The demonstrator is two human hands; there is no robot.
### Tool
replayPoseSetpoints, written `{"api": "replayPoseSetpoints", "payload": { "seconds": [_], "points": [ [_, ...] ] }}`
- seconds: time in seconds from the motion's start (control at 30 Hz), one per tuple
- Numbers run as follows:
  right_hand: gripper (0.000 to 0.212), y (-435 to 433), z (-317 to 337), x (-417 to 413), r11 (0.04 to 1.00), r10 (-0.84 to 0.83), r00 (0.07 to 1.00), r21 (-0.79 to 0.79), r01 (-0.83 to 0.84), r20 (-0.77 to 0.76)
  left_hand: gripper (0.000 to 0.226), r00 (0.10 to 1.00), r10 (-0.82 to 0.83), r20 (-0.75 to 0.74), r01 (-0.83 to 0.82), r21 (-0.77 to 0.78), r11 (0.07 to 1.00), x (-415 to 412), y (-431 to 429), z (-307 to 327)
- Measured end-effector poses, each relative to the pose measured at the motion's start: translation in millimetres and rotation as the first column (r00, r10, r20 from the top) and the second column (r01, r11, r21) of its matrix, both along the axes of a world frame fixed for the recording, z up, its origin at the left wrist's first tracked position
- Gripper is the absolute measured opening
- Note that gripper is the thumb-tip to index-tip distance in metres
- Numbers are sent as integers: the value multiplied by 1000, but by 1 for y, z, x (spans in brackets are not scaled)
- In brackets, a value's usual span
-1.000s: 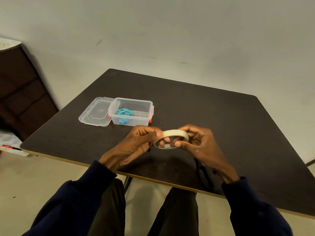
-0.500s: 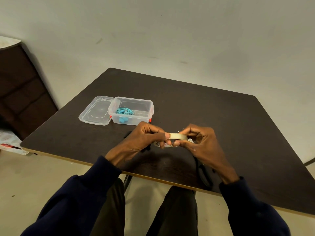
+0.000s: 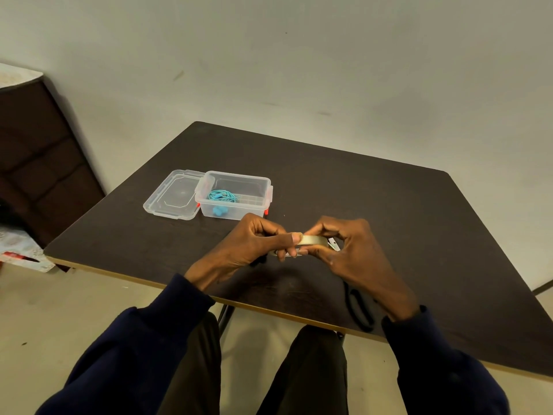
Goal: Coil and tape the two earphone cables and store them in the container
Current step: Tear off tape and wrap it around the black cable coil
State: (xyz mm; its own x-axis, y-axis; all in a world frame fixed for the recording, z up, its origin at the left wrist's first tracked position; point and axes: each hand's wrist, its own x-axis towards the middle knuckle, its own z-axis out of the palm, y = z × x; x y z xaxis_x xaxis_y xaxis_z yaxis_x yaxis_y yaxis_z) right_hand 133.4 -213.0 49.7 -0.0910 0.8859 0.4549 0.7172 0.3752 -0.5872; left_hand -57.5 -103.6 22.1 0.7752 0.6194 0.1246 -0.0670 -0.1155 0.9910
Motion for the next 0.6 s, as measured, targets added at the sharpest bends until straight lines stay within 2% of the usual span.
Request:
{"api": "replayPoseSetpoints", "payload": {
  "seconds": [0.2,0.3,0.6],
  "points": [
    [15,-5,1,1,1000,-4,995,19,6,-101,37,991,-131,33,131,-12,991,-5,-2,0],
    [16,-7,-2,2,1000,-11,989,-5,10,-150,33,986,-166,10,167,-31,986,-9,-2,0],
    [19,-6,-3,4,999,11,973,-33,-19,-230,29,980,-185,67,195,-219,956,-16,-3,-3]
  ]
}}
